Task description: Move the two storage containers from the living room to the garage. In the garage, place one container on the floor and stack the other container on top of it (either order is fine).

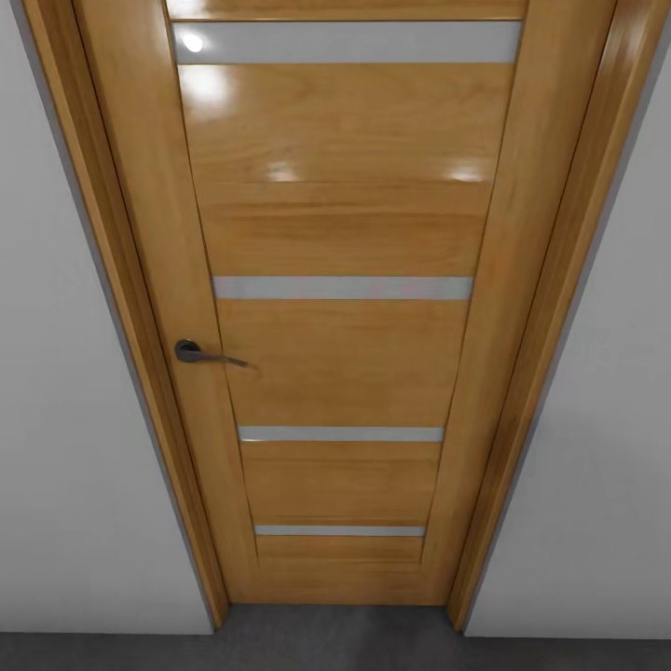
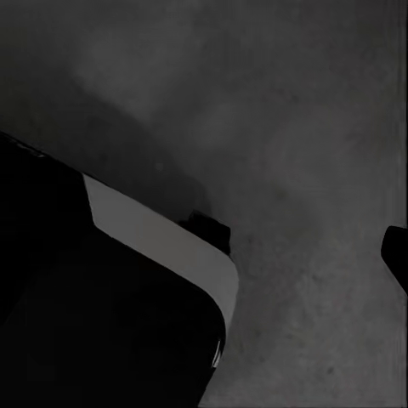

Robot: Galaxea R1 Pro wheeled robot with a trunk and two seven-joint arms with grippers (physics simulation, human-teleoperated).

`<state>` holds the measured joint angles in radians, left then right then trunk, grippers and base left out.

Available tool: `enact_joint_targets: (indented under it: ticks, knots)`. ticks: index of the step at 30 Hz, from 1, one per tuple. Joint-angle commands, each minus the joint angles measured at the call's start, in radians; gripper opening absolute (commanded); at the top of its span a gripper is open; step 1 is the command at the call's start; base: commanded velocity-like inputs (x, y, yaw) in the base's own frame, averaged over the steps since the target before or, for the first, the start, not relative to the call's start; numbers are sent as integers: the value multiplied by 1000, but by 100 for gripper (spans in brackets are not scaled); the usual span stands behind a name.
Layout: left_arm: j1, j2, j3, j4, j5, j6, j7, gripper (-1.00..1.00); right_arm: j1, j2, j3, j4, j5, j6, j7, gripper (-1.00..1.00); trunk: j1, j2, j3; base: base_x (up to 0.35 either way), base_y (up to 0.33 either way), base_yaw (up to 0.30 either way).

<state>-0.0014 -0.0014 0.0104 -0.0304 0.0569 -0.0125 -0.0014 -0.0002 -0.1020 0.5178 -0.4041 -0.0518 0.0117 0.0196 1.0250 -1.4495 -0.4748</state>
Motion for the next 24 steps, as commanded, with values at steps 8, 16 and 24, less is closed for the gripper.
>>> enact_joint_targets:
  ticks: [8,16,24]
  knots:
    - [0,0,0,0,6,-1,0,100,-5,-66,4,-252,-16,141,12,100,0,0,-1,0,0,0]
    - [0,0,1,0,6,-1,0,100,-119,-82,1,-272,-17,216,139,100,0,0,-1,0,0,0]
    - [0,3,2,0,6,-1,0,100,-252,-107,-3,-274,-17,249,313,100,0,0,-1,0,0,0]
